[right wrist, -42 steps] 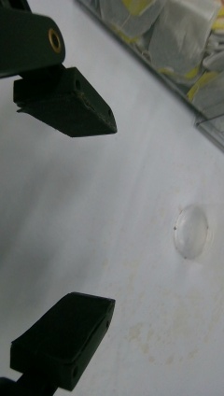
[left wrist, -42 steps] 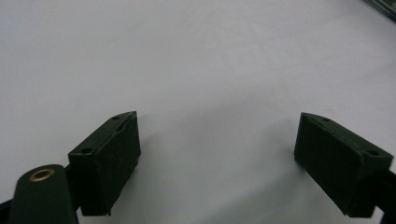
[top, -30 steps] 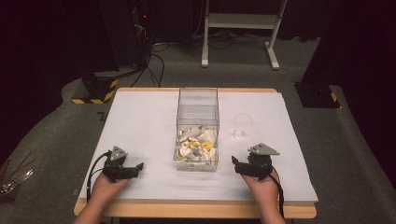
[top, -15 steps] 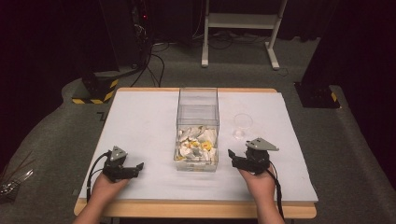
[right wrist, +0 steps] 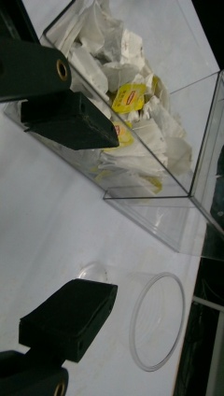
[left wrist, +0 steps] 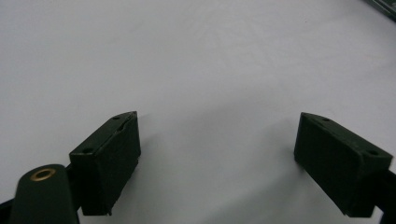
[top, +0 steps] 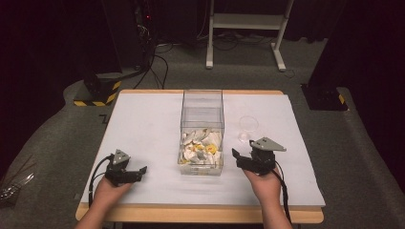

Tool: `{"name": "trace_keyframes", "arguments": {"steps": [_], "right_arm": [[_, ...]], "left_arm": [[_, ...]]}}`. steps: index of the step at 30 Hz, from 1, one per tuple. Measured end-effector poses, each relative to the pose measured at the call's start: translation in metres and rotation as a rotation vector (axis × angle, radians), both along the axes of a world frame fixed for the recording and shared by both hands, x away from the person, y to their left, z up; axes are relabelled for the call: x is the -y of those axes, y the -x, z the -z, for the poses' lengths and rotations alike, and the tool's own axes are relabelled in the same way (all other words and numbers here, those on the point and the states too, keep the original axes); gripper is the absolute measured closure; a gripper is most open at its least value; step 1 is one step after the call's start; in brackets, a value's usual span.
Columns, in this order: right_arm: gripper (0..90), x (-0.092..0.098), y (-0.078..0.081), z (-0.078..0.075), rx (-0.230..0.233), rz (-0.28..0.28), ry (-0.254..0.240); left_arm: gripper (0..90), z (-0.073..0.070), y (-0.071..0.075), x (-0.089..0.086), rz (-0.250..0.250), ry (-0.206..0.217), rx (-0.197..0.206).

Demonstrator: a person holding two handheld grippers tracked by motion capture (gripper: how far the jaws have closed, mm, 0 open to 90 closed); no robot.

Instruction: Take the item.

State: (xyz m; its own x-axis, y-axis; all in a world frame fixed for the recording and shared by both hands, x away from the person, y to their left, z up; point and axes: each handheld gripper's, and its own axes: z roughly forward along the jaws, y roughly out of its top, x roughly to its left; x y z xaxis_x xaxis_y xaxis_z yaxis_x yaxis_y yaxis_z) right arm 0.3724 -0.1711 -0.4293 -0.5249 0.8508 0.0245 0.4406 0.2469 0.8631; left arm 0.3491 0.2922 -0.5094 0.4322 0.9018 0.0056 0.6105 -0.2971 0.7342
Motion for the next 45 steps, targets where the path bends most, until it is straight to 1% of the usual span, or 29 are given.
{"name": "trace_keyframes", "arguments": {"steps": [3, 6, 10, 13, 15, 20, 26, 34, 38, 40, 45], "right_arm": [[26.9, -0.005, 0.002, -0.004, 0.012, -0.018, -0.008], [27.5, -0.009, 0.003, -0.006, 0.013, -0.028, -0.010], [28.9, -0.016, 0.005, -0.010, 0.016, -0.055, -0.023], [29.7, -0.022, 0.007, -0.012, 0.019, -0.071, -0.022], [29.6, -0.026, 0.007, -0.012, 0.005, -0.079, -0.030], [29.1, -0.036, 0.005, -0.012, 0.002, -0.103, -0.038], [30.1, -0.046, 0.003, -0.013, -0.006, -0.128, -0.025], [34.6, -0.062, 0.000, -0.013, -0.004, -0.166, -0.010], [37.1, -0.069, -0.003, -0.012, -0.015, -0.185, -0.006], [39.0, -0.073, -0.004, -0.010, -0.020, -0.196, 0.005], [41.7, -0.077, -0.006, -0.007, -0.037, -0.208, -0.001]], "left_arm": [[14.8, 0.000, 0.000, 0.000, -0.001, 0.002, -0.001], [14.8, 0.000, 0.000, 0.000, 0.000, 0.004, 0.000], [14.8, 0.000, 0.000, 0.000, 0.000, 0.004, 0.000], [14.8, 0.000, 0.000, 0.000, 0.000, 0.003, 0.000], [14.8, 0.000, 0.000, 0.000, 0.000, 0.003, 0.000], [14.8, 0.000, 0.000, 0.000, 0.000, 0.004, 0.000], [14.8, 0.000, 0.000, 0.000, -0.001, 0.005, -0.002], [14.8, 0.000, 0.000, 0.000, -0.001, 0.005, -0.002], [14.8, 0.000, 0.000, 0.000, -0.001, 0.005, -0.002], [14.8, 0.000, 0.000, 0.000, -0.001, 0.004, -0.002], [14.8, 0.000, 0.000, 0.000, -0.001, 0.005, -0.002]]}}
